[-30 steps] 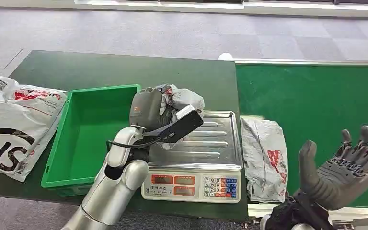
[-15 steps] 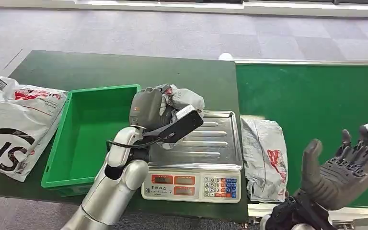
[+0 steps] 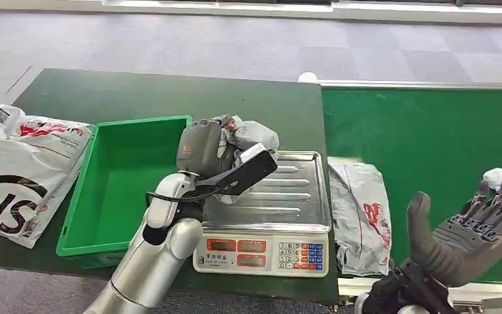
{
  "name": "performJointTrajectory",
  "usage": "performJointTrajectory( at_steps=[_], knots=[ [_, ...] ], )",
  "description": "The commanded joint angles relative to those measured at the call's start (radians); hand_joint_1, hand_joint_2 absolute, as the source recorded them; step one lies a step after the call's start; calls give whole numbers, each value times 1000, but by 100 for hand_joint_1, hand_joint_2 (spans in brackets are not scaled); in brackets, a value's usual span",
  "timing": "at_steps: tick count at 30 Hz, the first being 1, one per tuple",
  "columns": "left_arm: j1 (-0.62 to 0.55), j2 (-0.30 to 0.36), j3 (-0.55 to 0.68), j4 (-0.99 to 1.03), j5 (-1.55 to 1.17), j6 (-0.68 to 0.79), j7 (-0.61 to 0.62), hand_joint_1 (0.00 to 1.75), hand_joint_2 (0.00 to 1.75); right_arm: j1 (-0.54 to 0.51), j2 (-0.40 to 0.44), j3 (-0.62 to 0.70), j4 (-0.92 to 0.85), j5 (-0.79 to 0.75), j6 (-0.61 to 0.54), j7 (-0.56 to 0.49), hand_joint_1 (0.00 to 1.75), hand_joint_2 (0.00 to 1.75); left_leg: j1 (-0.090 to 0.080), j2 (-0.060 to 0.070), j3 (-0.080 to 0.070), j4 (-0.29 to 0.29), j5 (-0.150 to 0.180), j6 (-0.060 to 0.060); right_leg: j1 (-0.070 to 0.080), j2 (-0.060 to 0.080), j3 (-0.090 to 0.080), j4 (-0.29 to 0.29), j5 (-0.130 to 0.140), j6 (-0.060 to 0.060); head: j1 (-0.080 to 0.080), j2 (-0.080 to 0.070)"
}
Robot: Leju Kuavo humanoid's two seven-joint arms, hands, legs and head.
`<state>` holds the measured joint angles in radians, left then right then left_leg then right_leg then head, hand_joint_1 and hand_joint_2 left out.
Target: Moved the parcel from conveyor to table for the left to box.
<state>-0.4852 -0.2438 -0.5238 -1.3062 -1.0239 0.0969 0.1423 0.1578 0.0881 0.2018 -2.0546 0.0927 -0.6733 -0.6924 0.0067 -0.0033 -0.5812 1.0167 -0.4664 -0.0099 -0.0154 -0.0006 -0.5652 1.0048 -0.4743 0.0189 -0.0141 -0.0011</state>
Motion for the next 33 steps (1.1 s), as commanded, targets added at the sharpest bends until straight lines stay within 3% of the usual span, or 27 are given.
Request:
performJointTrajectory(
  at_steps=[1,33],
  knots=[
    [-27,20,28,23,-2,-7,-1,175,175,-16,-16,-34,12,-3,-1,0,0,175,0,1,1,-1,1,0,0,1,0,-1,1,-1,0,0],
    [-27,20,28,23,-2,-7,-1,175,175,-16,-16,-34,12,-3,-1,0,0,175,0,1,1,-1,1,0,0,1,0,-1,1,-1,0,0]
  ],
)
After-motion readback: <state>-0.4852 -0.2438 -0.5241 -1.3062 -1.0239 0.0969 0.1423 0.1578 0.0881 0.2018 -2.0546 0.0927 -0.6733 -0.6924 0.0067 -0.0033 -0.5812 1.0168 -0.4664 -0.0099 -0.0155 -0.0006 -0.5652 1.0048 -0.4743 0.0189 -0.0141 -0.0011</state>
